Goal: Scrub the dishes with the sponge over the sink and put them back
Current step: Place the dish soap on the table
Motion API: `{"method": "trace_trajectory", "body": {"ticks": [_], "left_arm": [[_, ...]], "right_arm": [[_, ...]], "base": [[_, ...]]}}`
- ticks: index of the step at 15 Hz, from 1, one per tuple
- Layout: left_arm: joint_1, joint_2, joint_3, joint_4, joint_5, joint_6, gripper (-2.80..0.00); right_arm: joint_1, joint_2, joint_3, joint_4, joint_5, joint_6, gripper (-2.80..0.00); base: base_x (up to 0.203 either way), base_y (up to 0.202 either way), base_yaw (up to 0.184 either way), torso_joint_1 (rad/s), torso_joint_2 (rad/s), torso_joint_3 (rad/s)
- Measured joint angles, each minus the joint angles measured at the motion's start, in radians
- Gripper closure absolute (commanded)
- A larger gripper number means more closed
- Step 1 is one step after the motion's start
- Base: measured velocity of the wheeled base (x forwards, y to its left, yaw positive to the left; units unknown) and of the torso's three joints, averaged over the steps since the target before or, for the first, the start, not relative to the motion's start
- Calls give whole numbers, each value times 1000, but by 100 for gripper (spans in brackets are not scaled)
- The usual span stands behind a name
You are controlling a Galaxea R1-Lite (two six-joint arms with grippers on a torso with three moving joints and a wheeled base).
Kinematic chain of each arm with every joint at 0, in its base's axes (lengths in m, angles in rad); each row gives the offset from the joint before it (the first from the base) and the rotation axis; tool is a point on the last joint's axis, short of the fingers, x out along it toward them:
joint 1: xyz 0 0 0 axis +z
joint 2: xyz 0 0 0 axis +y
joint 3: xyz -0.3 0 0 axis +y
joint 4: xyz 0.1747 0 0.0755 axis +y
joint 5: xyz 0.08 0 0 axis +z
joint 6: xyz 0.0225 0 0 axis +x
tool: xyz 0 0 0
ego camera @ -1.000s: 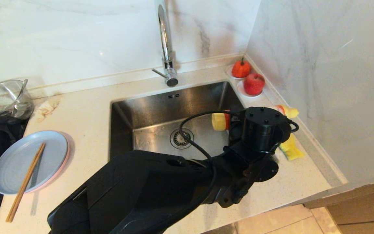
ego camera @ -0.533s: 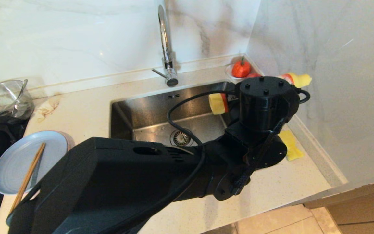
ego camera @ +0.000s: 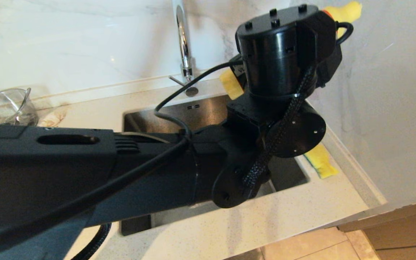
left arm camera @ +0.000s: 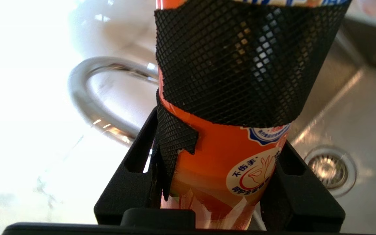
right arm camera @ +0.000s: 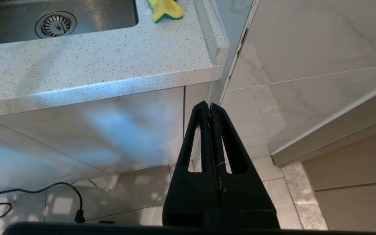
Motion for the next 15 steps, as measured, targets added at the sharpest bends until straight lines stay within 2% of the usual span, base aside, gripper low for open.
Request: {"method": "trace_trajectory", "body": {"ticks": [2, 5, 10, 12, 15], "left_arm": [[1, -43, 0, -2, -20, -44, 0], [2, -95, 0, -25, -59, -159, 0], [5, -195, 7, -38, -210, -371, 0], [22, -236, 18, -14, -266, -452, 0], [58, -303, 31, 104, -348, -627, 0]], "right_arm": [[0, 0, 0, 0, 0, 0, 0], [0, 0, 1, 0, 0, 0, 0], [0, 0, 0, 0, 0, 0, 0], [0, 0, 0, 0, 0, 0, 0], [0, 0, 1, 0, 0, 0, 0]], "base": [[0, 0, 0, 0, 0, 0], [0, 0, 0, 0, 0, 0], [0, 0, 0, 0, 0, 0], [0, 0, 0, 0, 0, 0], [0, 0, 0, 0, 0, 0]]}}
